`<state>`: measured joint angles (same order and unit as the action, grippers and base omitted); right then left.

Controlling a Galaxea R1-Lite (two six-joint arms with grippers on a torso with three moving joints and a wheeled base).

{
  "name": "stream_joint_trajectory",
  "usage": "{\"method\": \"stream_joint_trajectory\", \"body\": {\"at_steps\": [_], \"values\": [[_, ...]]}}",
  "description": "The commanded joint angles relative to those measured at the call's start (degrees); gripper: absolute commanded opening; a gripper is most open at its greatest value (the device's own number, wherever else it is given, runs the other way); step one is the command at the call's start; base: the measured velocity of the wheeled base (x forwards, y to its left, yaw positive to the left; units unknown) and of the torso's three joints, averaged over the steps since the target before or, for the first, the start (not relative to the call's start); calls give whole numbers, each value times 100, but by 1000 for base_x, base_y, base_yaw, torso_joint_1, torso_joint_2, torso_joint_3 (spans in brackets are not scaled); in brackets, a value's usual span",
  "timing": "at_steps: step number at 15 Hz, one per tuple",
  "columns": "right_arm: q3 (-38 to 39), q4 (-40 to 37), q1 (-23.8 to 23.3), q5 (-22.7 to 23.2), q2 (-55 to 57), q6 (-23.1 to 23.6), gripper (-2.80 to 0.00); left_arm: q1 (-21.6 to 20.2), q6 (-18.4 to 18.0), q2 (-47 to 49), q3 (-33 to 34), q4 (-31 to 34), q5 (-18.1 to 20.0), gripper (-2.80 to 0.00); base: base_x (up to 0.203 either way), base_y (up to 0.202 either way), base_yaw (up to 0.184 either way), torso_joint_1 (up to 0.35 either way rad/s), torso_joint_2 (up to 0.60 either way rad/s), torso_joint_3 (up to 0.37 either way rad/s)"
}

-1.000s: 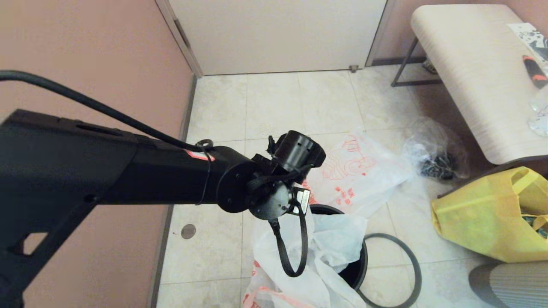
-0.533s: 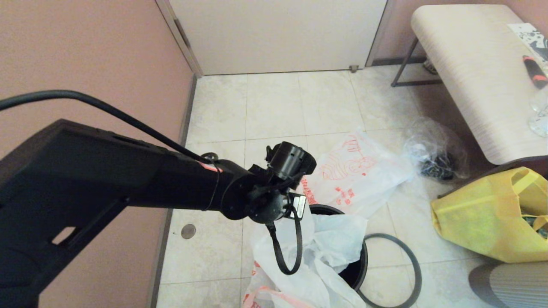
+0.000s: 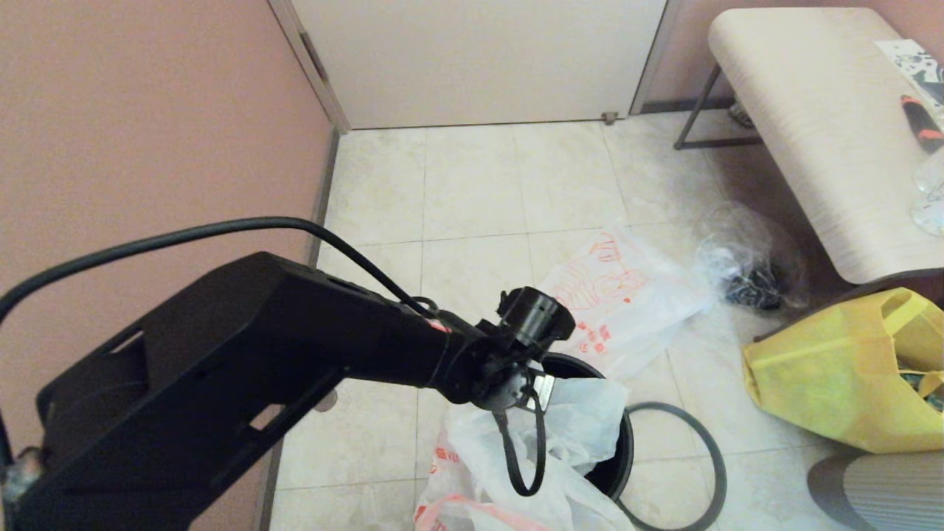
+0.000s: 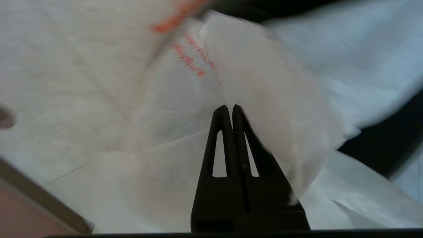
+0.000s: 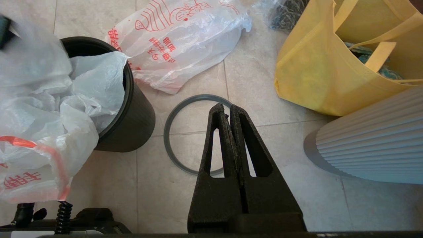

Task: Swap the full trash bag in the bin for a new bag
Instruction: Put the new garbage bag on the trash can

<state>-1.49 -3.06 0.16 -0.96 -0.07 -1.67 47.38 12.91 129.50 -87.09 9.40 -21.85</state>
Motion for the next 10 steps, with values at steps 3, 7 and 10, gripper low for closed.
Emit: {"method": "stream_joint_trajectory", "body": {"at_steps": [3,7,10], "values": [[-1,-2,7,-1,7,0,-280,423,-16,603,-319,238,-28,-280,0,0,0,0,0,0],[-1,-2,2,-1,7,0,-280,512,34,1596,-1295,596,-419,-280,0,0,0,0,0,0],[-1,-2,9,-1,7,0,-280,375,39,2451,-2141,620,-803,-280,0,0,0,0,0,0]]}}
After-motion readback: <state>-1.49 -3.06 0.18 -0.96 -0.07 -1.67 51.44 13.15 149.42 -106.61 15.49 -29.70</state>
